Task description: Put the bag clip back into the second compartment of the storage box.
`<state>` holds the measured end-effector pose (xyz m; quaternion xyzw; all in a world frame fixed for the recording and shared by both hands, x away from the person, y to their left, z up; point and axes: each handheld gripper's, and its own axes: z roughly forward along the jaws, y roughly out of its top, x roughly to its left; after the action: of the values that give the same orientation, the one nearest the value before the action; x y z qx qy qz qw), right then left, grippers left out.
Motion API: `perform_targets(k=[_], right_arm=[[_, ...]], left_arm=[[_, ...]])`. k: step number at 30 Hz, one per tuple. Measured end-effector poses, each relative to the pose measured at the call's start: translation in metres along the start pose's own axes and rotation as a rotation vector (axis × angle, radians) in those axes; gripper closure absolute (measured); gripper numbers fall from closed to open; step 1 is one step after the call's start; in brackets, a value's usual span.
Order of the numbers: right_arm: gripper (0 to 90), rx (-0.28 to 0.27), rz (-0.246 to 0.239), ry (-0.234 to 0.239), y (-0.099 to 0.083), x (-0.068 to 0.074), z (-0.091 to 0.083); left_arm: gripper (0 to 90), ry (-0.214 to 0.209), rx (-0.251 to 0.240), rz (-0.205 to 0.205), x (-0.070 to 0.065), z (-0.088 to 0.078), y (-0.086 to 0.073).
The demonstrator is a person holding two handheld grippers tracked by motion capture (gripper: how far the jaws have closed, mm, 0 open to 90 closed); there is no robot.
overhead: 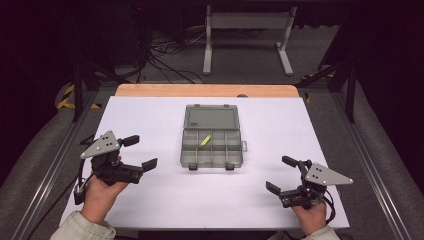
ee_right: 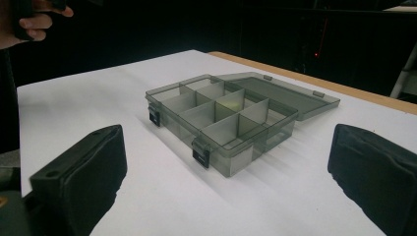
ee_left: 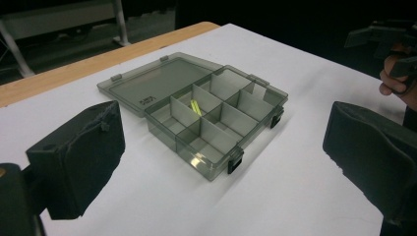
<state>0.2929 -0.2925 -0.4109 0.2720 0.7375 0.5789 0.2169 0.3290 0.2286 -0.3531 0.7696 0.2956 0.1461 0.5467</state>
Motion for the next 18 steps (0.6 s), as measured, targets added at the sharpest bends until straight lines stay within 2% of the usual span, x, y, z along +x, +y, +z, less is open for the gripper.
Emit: perform_targets(k=[6,10,11,14,18], right_arm=[[1.9,-0.008,-0.005,-0.004,0.001,0.0,0.0],[1.9,-0.006,-0.001,-0.006,0.001,0.0,-0.001],[1.9,-0.007,-0.002,-0.007,0.001,0.0,-0.001],[1.9,-0.002,-0.008,-0.011,0.001,0.001,0.0],[1.9,-0.002,-0.011,-0.014,0.0,0.001,0.0]], left_arm=[[2.7,0.03,-0.081,0.022,0.0,-0.015,-0.024],[1.9,0.03,-0.08,0.028,-0.002,-0.017,-0.034],[1.7,0.034,-0.089,0.041,-0.002,-0.018,-0.039],[0.9,0.04,-0.112,0.041,-0.003,-0.019,-0.049],[0.9,0.07,-0.148,0.026,-0.002,-0.022,-0.064]])
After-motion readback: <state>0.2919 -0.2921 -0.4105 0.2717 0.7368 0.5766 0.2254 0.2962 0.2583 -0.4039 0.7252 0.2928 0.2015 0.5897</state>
